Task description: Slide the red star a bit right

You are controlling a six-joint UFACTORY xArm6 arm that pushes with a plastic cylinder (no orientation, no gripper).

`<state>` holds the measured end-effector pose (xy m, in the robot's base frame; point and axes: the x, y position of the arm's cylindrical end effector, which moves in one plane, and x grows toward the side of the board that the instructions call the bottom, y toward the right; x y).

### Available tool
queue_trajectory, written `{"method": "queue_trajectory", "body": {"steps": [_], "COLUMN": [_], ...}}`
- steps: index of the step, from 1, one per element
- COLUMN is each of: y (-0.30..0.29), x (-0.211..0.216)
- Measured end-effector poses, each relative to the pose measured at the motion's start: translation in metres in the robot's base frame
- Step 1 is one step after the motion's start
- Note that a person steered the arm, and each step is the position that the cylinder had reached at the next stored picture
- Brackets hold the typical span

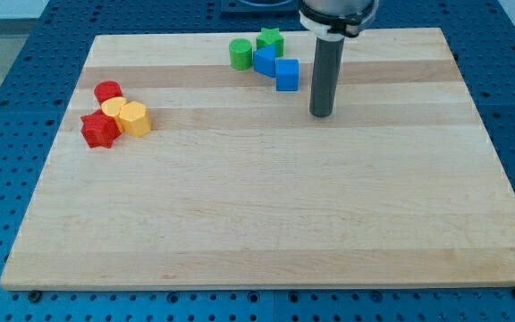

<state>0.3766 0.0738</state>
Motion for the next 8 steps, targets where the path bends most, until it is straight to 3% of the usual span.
{"method": "queue_trajectory", "body": {"steps": [3, 4, 6, 8], "y": [-0.002, -0.038, -0.181, -0.226], "x": [0.001, 0.014, 0.065, 0.080]}}
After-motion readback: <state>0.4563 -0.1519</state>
